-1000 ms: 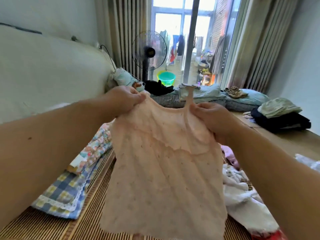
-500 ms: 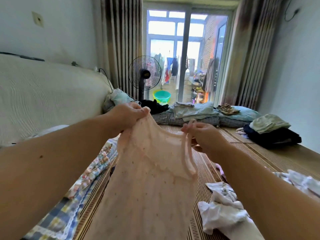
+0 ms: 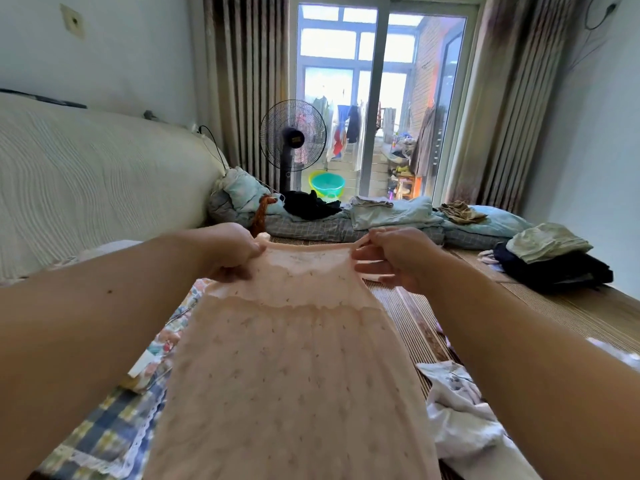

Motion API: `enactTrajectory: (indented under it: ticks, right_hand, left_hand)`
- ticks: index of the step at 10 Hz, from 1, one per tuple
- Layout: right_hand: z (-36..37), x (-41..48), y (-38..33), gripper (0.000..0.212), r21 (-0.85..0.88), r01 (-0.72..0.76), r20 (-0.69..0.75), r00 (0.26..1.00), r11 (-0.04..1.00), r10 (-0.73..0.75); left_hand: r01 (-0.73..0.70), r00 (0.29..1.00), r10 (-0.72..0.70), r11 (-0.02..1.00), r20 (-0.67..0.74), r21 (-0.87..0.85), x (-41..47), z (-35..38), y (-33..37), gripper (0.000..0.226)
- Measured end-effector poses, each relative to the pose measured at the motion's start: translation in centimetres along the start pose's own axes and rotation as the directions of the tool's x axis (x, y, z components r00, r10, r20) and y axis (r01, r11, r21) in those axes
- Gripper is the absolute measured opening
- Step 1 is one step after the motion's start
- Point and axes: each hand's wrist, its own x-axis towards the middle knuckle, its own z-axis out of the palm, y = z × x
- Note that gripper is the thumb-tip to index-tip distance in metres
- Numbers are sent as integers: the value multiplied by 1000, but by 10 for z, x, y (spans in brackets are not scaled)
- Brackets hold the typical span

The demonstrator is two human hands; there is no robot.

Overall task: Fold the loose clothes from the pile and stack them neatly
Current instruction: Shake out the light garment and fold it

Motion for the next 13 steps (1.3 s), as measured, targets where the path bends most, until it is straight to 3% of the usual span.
enactTrajectory:
  ticks: [1, 3, 5, 6, 7, 9, 11, 12, 13]
  right_hand:
    - [7, 26, 1, 35, 113, -5, -70, 997, 994, 13]
    - [-2, 69, -12, 24, 290, 202, -223, 965, 936, -139]
    - [-16, 65, -28, 18, 204, 372, -224, 918, 905, -327]
    - [-14, 37, -15, 24, 166, 410, -209, 904, 897, -374]
    - [-7, -12, 14, 26, 90, 384, -127, 920, 919, -372]
    - [4, -108, 103, 22, -20, 226, 189, 957, 974, -218]
    - [12, -174, 175, 17, -176, 33, 418, 908, 984, 44]
    - [16, -187, 187, 24, -183, -85, 504, 847, 979, 168]
    - [21, -187, 186, 30, -273, -82, 463, 862, 958, 206]
  left_hand:
    - [36, 999, -32, 989, 29, -145, 20, 16, 0, 29]
    - [-254, 950, 258, 966, -175, 46, 46, 31, 27, 33]
    - [-440, 843, 426, 897, -328, 36, 53, 20, 34, 28]
    - [-449, 832, 458, 887, -313, 105, 32, 19, 18, 23]
    - [-443, 855, 459, 889, -240, 118, -5, 27, -15, 24]
    - [-375, 926, 355, 900, 126, 222, -95, 57, -105, 22]
    - [-349, 867, 217, 908, 449, 234, -170, 83, -161, 24]
    - [-339, 827, 129, 891, 547, 302, -182, 88, -175, 21]
    - [-254, 822, 53, 925, 567, 281, -182, 90, -178, 24]
